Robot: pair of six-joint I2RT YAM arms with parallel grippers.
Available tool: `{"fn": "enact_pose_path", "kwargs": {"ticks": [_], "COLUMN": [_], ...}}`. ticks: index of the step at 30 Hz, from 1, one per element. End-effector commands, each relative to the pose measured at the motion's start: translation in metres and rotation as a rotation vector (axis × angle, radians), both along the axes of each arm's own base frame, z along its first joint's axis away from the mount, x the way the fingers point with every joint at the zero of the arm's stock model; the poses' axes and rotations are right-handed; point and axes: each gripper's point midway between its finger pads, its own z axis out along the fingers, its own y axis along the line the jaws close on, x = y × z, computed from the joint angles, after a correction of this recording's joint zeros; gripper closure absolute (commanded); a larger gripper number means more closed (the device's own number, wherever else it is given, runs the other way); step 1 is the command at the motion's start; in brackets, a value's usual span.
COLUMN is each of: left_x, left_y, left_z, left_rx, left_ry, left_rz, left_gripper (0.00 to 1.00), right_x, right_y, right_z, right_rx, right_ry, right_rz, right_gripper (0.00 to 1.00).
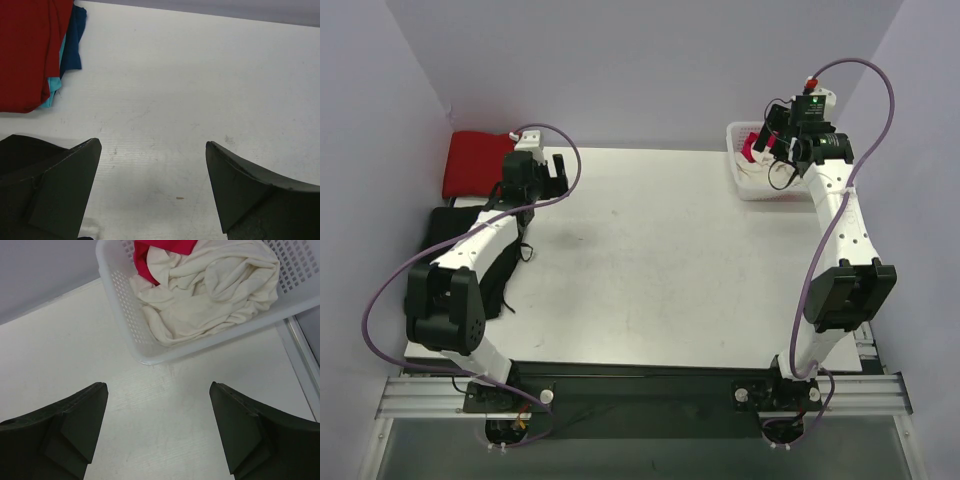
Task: Fold and stack the t-shirts
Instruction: Grab crumpled tshirt from bin with the right arm
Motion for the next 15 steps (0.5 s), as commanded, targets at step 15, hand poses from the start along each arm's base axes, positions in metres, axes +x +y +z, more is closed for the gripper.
{"fn": "enact_pose_path", "kwargs": {"ticks": [15], "left_x": [0.002], "left_y": [-0.007], "left_z": [0.022], "left_rx": [-0.019], "left_ry": [-0.049], "left_rz": [-0.03], "left_gripper": [0.03], "right_x": [0.018], "right_y": [-0.03], "right_z": [0.014], "right_rx": [-0.104], "right_ry": [-0.026], "right_rz": [-0.083], "right_gripper": [0.15]}}
